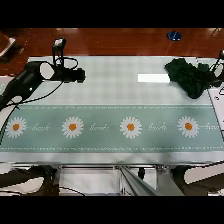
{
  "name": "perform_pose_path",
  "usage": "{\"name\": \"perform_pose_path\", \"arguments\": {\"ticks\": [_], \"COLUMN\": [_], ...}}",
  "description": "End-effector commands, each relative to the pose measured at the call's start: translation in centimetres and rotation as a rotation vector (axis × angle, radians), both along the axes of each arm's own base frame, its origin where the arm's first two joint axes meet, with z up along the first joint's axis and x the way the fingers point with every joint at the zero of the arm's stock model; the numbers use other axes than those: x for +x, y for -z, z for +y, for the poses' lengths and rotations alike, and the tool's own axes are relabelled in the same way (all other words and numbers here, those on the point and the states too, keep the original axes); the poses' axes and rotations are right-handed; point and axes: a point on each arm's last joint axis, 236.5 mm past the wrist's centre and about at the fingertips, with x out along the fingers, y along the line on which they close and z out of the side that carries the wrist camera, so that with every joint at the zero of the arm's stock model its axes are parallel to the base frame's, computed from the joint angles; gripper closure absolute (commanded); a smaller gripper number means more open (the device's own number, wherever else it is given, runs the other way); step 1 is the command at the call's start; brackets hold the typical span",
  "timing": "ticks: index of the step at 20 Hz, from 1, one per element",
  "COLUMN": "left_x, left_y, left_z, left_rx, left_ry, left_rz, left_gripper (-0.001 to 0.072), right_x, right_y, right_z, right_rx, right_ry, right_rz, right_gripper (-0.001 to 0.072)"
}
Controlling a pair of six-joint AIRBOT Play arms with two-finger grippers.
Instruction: Fold the shirts.
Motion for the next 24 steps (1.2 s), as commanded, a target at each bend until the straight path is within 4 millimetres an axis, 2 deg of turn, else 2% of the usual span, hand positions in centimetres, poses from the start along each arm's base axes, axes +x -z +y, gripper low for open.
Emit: {"name": "perform_pose_path", "arguments": {"ticks": [1,2,3,5,6,8,10,11,12,14,16,18,20,21,22,24], "left_x": [-0.2,-0.2,-0.5,-1.6,-2.3,-4.3,-7.6,-9.3,-11.2,-14.8,-17.0,-18.1,-18.6,-18.8,-18.8,-18.7], "left_y": [0.9,1.0,0.9,-0.1,-1.0,-3.6,-5.5,-5.8,-5.7,-5.0,-4.7,-4.9,-5.1,-5.1,-5.0,-4.7], "left_z": [-1.1,-1.0,-0.6,1.0,2.1,4.7,6.4,6.4,5.7,3.7,2.5,1.9,1.6,1.5,1.4,1.3], "left_rx": [-0.01,-0.008,-0.005,0.007,0.025,0.051,0.051,0.033,-0.003,-0.083,-0.158,-0.22,-0.262,-0.263,-0.263,-0.26], "left_ry": [0.014,0.013,0.011,0.006,0.021,0.035,0.026,0.007,0.001,0.006,-0.03,-0.063,-0.083,-0.077,-0.076,-0.075], "left_rz": [0.017,0.024,0.04,0.105,0.129,0.155,0.204,0.209,0.203,0.168,0.096,0.027,-0.004,-0.004,-0.001,0.006], "left_gripper": [0.0199,0.0199,0.02,0.0201,0.0202,0.0203,0.0203,0.0203,0.0203,0.0203,0.0202,0.0203,0.0203,0.0202,0.0203,0.0203], "right_x": [-1.0,-1.0,-0.6,1.0,2.1,4.4,5.0,4.4,3.0,-0.5,-4.2,-7.5,-10.5,-12.0,-13.3,-15.5], "right_y": [3.0,2.9,2.1,-1.9,-5.1,-14.6,-25.7,-30.8,-35.5,-42.7,-48.3,-52.5,-55.2,-55.3,-54.5,-50.8], "right_z": [2.5,3.9,5.1,7.1,7.6,8.1,10.0,11.0,12.4,15.9,18.9,21.3,23.9,25.5,27.4,31.4], "right_rx": [0.154,0.197,0.241,0.296,0.301,0.263,0.249,0.2,0.124,-0.001,-0.08,-0.134,-0.157,-0.146,-0.125,-0.05], "right_ry": [-0.079,-0.129,-0.164,-0.254,-0.284,-0.312,-0.335,-0.372,-0.419,-0.532,-0.607,-0.668,-0.738,-0.79,-0.856,-1.018], "right_rz": [0.066,0.073,0.068,0.016,-0.043,-0.251,-0.518,-0.624,-0.71,-0.824,-0.925,-1.006,-1.053,-1.04,-1.0,-0.85], "right_gripper": [0.0533,0.0646,0.0687,0.0688,0.0688,0.0688,0.0688,0.0689,0.0689,0.0689,0.0689,0.0689,0.0689,0.0689,0.0689,0.0689]}}
